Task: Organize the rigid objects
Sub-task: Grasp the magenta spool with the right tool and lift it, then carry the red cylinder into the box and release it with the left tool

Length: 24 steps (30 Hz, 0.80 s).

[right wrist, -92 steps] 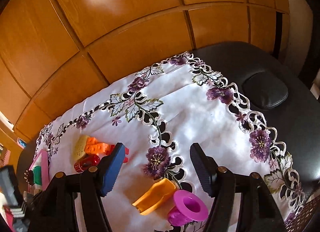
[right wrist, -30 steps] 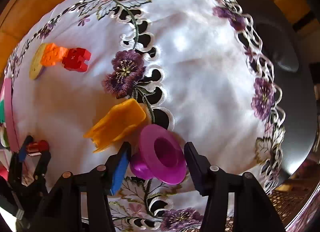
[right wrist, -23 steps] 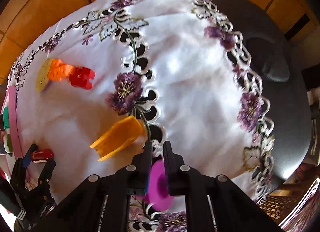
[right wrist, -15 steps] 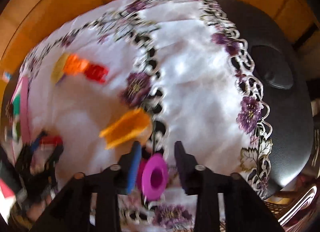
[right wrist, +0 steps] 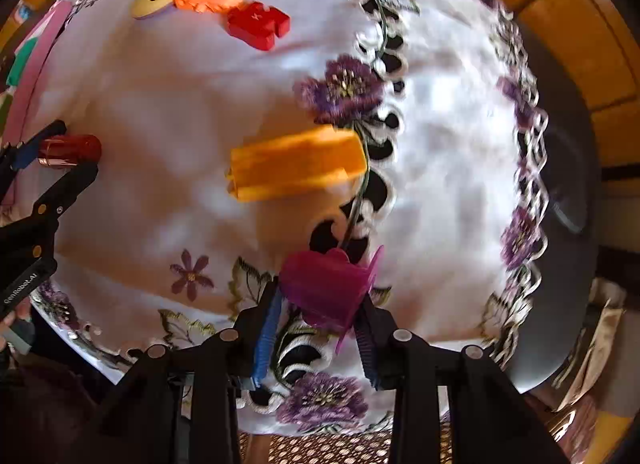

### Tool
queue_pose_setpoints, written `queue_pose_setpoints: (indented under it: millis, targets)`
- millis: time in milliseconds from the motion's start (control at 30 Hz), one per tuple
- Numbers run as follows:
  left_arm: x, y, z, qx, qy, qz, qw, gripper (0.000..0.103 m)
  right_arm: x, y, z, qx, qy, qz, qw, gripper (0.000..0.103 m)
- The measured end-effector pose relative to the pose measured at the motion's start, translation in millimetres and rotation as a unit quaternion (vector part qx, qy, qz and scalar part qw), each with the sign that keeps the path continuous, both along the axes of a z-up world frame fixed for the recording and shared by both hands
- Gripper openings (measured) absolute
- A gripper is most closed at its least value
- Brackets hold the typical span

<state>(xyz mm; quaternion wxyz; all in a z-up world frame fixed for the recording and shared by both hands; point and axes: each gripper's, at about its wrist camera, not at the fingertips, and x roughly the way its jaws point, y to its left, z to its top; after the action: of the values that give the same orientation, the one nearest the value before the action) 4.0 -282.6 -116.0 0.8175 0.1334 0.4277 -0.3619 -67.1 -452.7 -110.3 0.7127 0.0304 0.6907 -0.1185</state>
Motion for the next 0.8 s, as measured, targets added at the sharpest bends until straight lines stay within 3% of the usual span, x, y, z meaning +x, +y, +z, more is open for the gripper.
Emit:
queue_pose_setpoints:
  millis: [33, 200, 300, 467, 600, 800]
  targets:
    - [0, 0, 0, 0.0, 0.001, 0.0, 1.0, 0.073, 0, 0, 4, -0.003, -0.011, -0.004, 1.0, 0.013]
    - [2, 3, 3, -0.011, 0.009, 0.005, 0.9999, 0.073, 0, -3, 32, -0.026, -0.064, -0.02, 0.997, 0.013]
    - [2, 7, 11, -0.022, 0.007, 0.009, 0.9997, 0.073, 1, -6, 56, -0.006, -0.127, -0.02, 0.992, 0.013]
    - [-1, 20, 33, -0.041, -0.011, 0.019, 0.9989, 0.073, 25, 5, 71, 0.031, -0.21, -0.018, 0.977, 0.013]
    - [0, 38, 53, -0.056, -0.023, 0.038, 0.9975, 0.073, 49, 18, 59, 0.096, -0.246, -0.021, 0.964, 0.013]
    - [1, 69, 79, -0.07, -0.045, 0.073, 0.9938, 0.073, 73, 38, 25, 0.124, -0.239, -0.011, 0.963, 0.013]
